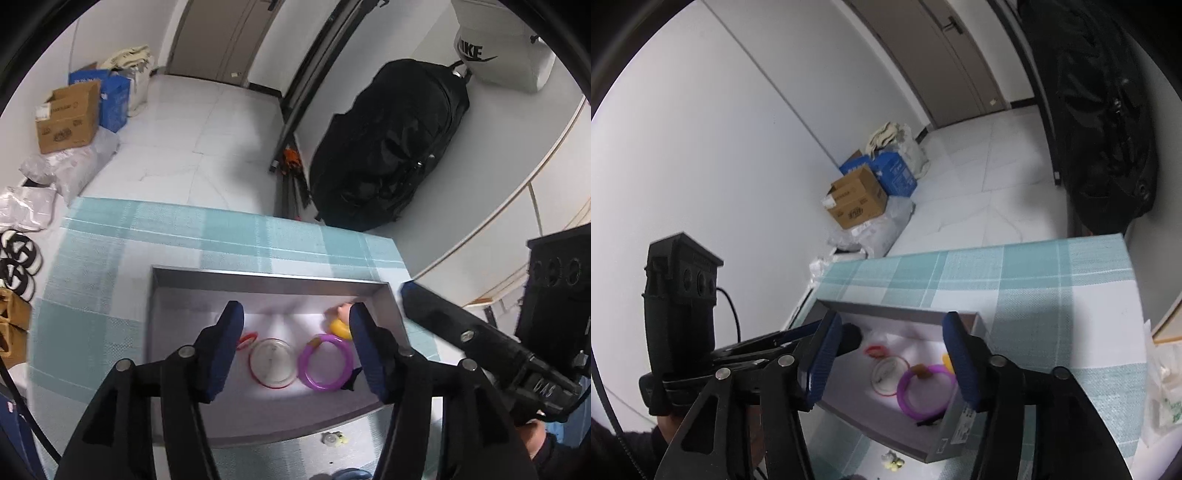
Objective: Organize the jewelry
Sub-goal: 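Open both grippers to drop the ring case and figurine into the box, then withdraw both grippers from the box toward the black bead bracelets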
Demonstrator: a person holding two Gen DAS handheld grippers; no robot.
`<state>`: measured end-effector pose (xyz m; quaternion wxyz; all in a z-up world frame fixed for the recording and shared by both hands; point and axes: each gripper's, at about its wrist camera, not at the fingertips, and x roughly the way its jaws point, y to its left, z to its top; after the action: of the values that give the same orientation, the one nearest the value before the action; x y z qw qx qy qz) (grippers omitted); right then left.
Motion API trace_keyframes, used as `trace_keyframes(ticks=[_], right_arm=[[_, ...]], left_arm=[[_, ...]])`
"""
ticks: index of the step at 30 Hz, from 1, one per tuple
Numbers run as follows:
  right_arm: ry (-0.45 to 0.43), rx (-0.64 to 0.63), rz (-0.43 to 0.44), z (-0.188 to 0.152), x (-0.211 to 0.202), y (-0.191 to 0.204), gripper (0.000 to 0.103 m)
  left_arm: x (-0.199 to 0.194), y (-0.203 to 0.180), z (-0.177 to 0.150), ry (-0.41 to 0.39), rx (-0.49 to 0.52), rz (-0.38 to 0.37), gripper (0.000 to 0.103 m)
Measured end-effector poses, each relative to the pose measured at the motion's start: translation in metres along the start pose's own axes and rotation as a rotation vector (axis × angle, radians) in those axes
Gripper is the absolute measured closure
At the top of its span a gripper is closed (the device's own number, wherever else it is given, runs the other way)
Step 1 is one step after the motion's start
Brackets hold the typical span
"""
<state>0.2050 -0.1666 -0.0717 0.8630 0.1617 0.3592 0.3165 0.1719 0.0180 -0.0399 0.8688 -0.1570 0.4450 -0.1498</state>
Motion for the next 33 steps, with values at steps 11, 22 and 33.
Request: trace_keyframes(ticks=[11,22,33], right_arm=[[-0.06,-0.002,-0.048,-0.005,-0.024,0.001,0.032],[-0.066,-0.072,-0.081,-0.024,-0.047,0.021,0.022],[-0.009,-0.147,-0.149,-0.056,-0.066,0.037,0.018]], left_arm=[[-0.018,-0.008,-0.014,-0.06,0.042,0.076,0.048],[-0.049,-0.023,-0.042,-0.107,0.094,0.116,0.041],[-0.076,-0.032,-0.077,-0.167,0.087,0.205,0.03]])
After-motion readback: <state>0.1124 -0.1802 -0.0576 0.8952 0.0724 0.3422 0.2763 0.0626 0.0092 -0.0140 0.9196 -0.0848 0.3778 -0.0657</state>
